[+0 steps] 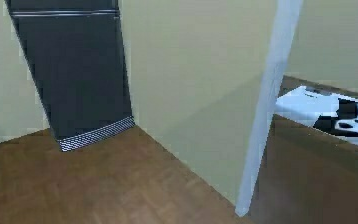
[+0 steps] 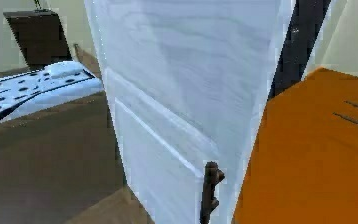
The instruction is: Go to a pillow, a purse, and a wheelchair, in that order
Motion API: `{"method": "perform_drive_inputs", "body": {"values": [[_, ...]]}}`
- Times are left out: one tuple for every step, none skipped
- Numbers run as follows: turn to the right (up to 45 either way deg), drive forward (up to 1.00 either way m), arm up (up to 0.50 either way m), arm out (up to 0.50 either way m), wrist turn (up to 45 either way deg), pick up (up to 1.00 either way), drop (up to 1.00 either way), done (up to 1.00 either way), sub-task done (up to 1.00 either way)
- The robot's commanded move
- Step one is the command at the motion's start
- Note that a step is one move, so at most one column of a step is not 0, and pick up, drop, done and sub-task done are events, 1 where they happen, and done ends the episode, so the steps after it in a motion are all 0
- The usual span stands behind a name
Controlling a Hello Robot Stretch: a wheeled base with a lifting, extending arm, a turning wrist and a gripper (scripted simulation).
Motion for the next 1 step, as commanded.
{"method": "perform_drive_inputs", "body": {"values": [[45.0,0.0,0.0,0.0,0.0,0.0,0.0,0.0,0.0]]}}
